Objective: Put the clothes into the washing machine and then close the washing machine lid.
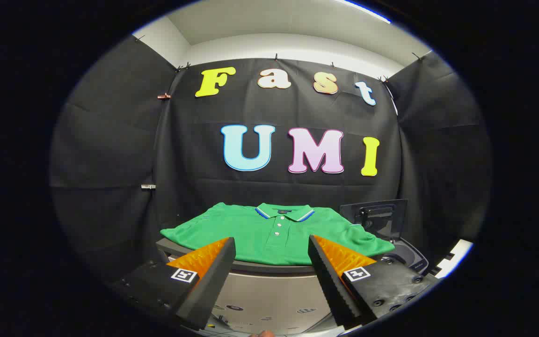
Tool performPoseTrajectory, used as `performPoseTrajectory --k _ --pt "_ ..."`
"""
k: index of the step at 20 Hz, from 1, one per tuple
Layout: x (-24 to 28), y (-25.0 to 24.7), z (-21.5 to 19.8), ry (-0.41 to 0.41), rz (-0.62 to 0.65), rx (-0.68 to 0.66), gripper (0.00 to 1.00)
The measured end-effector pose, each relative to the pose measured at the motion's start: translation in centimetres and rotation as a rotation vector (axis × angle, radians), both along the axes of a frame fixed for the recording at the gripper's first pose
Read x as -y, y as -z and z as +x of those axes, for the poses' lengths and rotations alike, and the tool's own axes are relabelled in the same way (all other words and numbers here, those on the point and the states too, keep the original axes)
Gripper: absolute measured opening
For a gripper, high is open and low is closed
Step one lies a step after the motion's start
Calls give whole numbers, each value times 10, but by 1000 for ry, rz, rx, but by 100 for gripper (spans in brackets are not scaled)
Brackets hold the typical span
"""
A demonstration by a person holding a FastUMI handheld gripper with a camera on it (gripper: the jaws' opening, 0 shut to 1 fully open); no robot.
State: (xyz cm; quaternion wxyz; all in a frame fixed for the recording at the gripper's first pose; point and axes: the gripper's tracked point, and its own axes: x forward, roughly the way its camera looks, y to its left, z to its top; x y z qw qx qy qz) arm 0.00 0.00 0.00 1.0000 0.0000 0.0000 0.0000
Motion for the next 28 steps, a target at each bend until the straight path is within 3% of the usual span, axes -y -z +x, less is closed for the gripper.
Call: performPoseTrajectory --k 17,28 --pt "-3 2 12 -2 14 -17 98" --pt "6 1 68 13 11 -71 98"
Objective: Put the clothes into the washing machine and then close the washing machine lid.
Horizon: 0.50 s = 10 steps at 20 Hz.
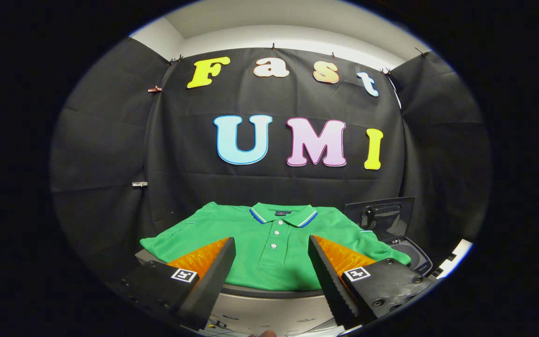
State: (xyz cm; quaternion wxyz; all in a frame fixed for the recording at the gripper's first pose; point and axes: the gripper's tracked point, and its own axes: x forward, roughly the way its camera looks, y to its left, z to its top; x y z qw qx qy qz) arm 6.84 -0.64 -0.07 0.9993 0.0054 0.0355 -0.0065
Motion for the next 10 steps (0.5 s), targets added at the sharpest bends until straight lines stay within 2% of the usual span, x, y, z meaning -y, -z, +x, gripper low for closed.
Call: performPoseTrajectory --k 10 --pt "12 6 83 28 31 -165 98"
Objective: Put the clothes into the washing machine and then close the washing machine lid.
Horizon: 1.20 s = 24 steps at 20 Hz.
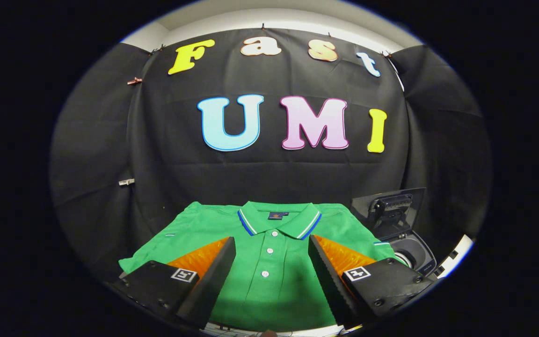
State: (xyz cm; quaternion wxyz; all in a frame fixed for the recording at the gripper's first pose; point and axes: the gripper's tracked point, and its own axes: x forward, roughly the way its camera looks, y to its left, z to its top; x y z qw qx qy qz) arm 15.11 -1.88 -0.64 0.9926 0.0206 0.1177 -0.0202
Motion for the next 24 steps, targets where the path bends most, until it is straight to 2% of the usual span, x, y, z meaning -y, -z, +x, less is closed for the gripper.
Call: performPoseTrajectory --k 8,12,21,23,24 --pt "-6 38 39 -33 10 -245 99" --pt "-2 56 41 -24 18 -346 99" --pt "0 63 46 -10 7 -592 99" --pt "4 64 44 -11 -4 -636 97" --pt "7 63 45 2 2 -646 86"
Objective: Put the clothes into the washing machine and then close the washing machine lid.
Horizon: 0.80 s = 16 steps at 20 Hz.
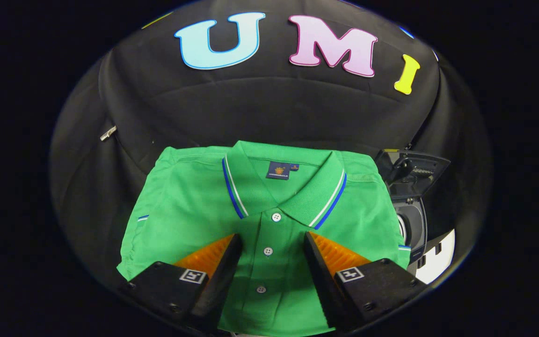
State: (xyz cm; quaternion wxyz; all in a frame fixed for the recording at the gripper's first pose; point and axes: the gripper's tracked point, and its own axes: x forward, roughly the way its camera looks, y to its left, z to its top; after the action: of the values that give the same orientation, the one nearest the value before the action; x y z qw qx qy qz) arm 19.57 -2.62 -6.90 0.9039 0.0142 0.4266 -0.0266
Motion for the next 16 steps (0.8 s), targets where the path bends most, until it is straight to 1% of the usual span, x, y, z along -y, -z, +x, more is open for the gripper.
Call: performPoseTrajectory --k 2,4,6,9,11,12,14,16 --pt "10 -1 1 26 -5 -3 54" --pt "12 -1 4 23 19 13 22" --pt "12 -2 3 12 8 29 21" --pt "14 1 1 13 -38 -2 21" --pt "16 0 -1 25 -18 -3 22" --pt "16 -1 -1 19 -10 6 22" --pt "15 -2 -2 3 -18 24 6" --pt "15 -4 -1 8 -47 49 6"
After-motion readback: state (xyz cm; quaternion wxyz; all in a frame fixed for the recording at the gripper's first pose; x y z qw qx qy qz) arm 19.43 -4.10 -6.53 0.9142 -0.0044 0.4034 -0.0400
